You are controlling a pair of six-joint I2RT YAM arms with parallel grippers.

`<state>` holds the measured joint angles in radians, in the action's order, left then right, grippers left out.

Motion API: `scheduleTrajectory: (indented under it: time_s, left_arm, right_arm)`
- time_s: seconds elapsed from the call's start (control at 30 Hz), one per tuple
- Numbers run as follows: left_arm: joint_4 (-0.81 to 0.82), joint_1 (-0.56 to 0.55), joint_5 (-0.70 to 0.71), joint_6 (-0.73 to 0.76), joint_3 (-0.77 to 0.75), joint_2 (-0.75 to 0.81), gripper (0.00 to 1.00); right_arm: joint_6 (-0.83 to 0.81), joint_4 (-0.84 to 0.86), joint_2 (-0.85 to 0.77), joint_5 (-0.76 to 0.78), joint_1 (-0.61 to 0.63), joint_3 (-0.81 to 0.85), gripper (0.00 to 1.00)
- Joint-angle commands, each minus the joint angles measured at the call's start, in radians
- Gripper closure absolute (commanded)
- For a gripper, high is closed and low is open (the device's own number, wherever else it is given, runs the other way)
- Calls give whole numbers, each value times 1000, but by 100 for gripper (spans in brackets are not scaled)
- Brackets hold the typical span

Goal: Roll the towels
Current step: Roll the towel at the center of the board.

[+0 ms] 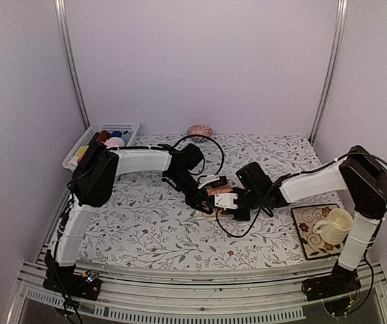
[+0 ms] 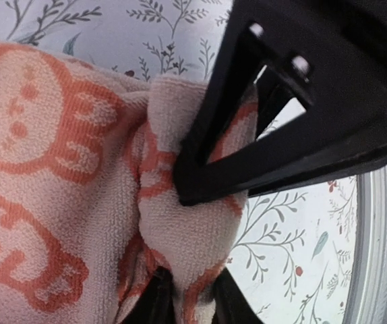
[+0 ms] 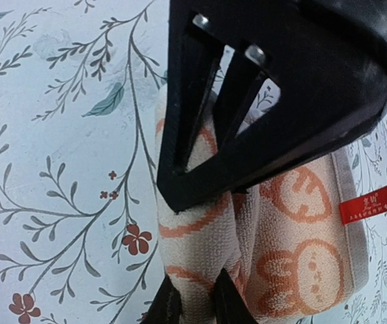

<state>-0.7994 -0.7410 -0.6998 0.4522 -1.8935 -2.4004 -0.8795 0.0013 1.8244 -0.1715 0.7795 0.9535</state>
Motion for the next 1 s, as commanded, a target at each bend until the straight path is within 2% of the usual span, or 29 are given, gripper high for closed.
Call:
scheduleTrajectory:
  time_s: [0.0,0.03,0.17,0.3,0.43,0.53,0.67,0.97]
  left_arm:
    - [-27,16,57,-12,42,30,68]
    - [-7,18,71,-12,60,51,61]
    - [100,23,141,-14,171,176,43]
    - [241,24,237,-21,305,304,34]
    - [467,18,303,-16,528,462,30]
    - [675,-10,353,28,706,576,28]
    - [891,-98,460,177,875,626,29]
    - [1058,-220,675,319,910,503,37]
  right_arm:
    - [64,-92,28,-44,4,33,92]
    - [78,-112,30,-60,3,39,93]
    - [137,-190,45,-133,-16,73,95]
    - [201,-242,57,-200,-49,89,96]
    - [261,-298,81,-256,-80,121,96]
    - [305,-365,126,-308,-101,186,95]
    - [343,-460,201,-393,-130,293,95]
    - [367,-597,321,-546,-186,445,94]
